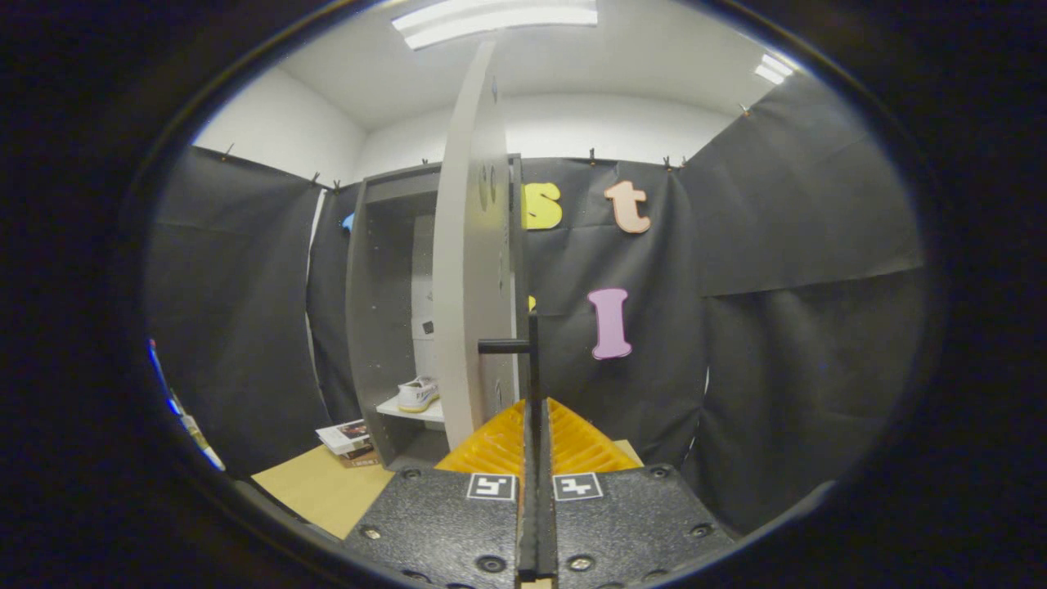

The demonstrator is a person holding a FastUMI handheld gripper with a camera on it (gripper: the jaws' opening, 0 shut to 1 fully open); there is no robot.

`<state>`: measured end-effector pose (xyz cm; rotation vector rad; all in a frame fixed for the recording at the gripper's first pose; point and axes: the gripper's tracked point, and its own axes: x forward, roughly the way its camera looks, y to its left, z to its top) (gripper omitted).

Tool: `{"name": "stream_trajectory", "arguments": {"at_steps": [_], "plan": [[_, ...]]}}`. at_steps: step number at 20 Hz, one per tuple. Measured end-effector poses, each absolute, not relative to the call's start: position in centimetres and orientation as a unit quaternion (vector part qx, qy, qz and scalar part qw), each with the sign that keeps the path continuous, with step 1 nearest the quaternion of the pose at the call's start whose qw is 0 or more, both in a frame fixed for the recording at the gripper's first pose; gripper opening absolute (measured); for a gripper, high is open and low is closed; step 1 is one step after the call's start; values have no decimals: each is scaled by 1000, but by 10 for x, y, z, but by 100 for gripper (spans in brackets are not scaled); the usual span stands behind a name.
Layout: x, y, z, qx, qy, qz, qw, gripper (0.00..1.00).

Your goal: Open the shoe cabinet door, grab the shoes and put them into the shoe cabinet, then close the shoe cabinet door.

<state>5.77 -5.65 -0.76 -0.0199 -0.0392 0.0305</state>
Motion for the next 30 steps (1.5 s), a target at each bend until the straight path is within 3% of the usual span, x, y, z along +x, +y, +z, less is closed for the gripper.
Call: {"name": "stream_trajectory", "arguments": {"at_steps": [4,5,9,16,22,30], "plan": [[43,-60,-14,5,-19,-23,1000,4],[40,-59,-14,4,-22,-25,999,11],[27,-46,-15,-6,-34,-12,999,100],[18,-12,-24,-10,-59,21,998,100],[18,30,-60,-8,-21,73,997,100],[81,75,-121,-11,-27,78,997,100]]}}
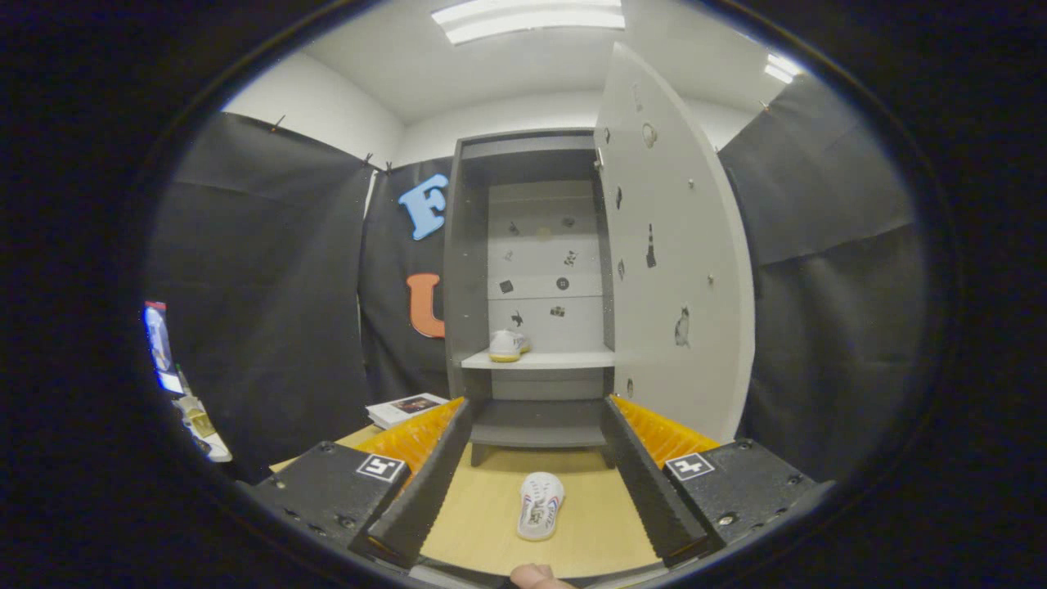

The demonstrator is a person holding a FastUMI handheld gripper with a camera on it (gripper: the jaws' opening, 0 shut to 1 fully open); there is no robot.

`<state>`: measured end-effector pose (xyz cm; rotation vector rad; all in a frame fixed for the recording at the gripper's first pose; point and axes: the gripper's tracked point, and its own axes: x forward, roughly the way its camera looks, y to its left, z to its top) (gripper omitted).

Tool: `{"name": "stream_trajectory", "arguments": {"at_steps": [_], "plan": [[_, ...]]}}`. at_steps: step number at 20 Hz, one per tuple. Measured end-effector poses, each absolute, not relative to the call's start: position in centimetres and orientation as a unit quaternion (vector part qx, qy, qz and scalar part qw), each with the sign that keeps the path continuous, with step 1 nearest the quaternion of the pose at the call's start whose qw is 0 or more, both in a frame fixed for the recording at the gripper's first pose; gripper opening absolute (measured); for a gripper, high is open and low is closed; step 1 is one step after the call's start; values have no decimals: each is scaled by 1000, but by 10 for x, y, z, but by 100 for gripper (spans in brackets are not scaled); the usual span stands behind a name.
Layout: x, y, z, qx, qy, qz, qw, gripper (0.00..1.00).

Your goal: Open the shoe cabinet door, grab the shoes and put them into the shoe cabinet, then close the shoe cabinet door.

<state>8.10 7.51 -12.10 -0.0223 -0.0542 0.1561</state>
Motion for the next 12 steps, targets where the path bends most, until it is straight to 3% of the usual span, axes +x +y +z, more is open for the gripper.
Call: {"name": "stream_trajectory", "arguments": {"at_steps": [6,12], "plan": [[138,100,-209,-50,17,76,996,100],[199,100,-321,-26,147,53,987,100]]}}
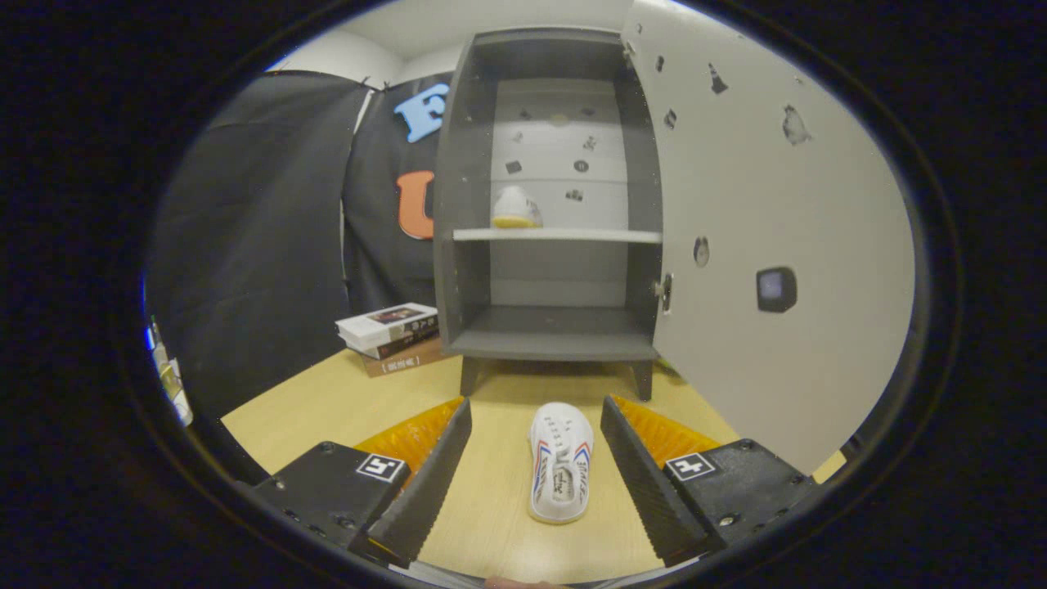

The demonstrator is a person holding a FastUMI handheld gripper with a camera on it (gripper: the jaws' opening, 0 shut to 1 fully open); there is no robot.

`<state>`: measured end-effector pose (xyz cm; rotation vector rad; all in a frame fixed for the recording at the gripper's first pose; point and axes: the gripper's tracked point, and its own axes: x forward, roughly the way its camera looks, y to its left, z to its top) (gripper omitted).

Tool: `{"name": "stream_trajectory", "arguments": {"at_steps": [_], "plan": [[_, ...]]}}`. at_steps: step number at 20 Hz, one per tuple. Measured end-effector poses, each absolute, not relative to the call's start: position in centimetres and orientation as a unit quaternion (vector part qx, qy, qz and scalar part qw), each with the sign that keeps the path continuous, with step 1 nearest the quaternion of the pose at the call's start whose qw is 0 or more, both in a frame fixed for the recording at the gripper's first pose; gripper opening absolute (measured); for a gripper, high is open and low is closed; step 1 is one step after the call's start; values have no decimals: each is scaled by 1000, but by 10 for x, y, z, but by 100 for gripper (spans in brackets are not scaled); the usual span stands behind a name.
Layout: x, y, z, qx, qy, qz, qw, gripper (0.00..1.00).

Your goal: Open the shoe cabinet door, grab the shoes and put them into the shoe cabinet, then close the shoe cabinet door.

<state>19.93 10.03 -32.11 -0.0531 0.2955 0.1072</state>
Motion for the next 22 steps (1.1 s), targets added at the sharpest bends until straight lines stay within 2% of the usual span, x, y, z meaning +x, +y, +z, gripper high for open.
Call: {"name": "stream_trajectory", "arguments": {"at_steps": [4,8,12,13,16,18,20,22], "plan": [[224,103,-384,-17,220,50,974,100],[238,102,-422,-14,253,34,967,99],[246,97,-430,-19,243,6,970,91],[249,101,-433,-13,247,9,969,82],[259,110,-446,-1,269,27,963,77],[278,101,-449,17,257,2,966,74],[291,89,-454,46,256,-34,965,54],[298,93,-451,72,254,-34,964,34]]}}
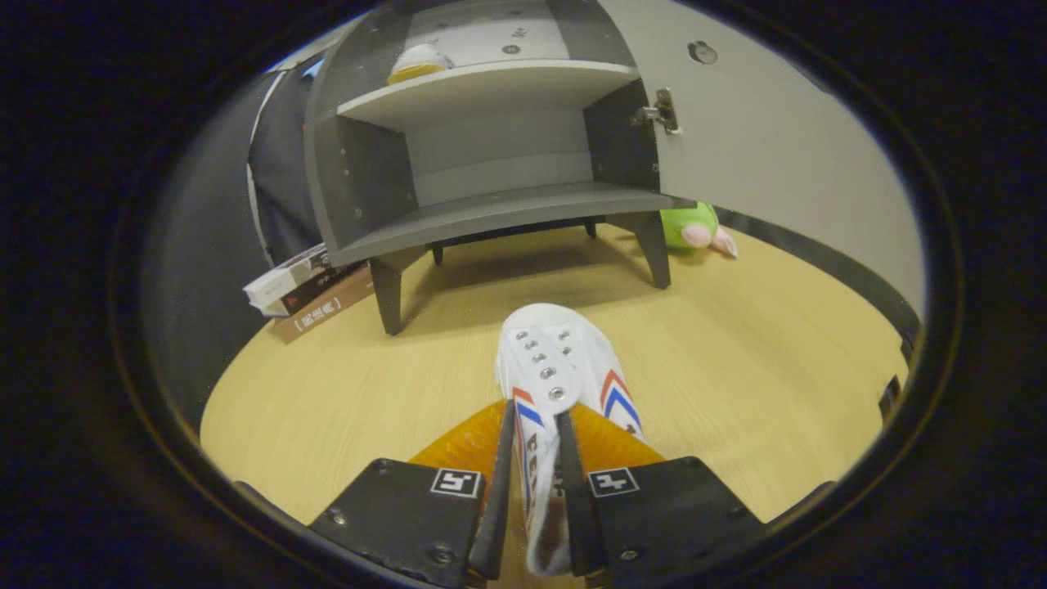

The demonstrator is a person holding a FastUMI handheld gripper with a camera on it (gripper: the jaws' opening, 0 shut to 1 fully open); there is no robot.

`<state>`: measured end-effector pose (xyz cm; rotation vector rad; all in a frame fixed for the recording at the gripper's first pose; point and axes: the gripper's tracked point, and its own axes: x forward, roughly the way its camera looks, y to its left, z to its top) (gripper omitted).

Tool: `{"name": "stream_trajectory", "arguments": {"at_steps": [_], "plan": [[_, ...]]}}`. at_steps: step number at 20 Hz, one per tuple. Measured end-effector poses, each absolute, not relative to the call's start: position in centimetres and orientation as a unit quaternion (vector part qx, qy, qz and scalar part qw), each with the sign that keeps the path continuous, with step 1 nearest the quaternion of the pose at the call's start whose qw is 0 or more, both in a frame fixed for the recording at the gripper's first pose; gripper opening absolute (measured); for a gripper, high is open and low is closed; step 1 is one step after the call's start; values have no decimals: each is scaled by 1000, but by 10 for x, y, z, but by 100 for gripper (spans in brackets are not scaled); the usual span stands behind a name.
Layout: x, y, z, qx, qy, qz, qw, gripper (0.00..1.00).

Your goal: Open the shoe cabinet door, grab the shoes and put them into the shoe cabinet, then close the shoe cabinet door.

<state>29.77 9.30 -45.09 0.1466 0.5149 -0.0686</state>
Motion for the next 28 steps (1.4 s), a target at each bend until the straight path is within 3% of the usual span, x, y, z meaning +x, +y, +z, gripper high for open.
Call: {"name": "stream_trajectory", "arguments": {"at_steps": [2,5,12,21,28], "plan": [[303,96,-448,66,249,-13,966,30],[311,101,-444,57,244,17,968,6],[275,97,-417,7,209,50,977,5],[224,119,-272,-39,92,113,989,5],[212,121,-175,-57,47,118,990,4]]}}
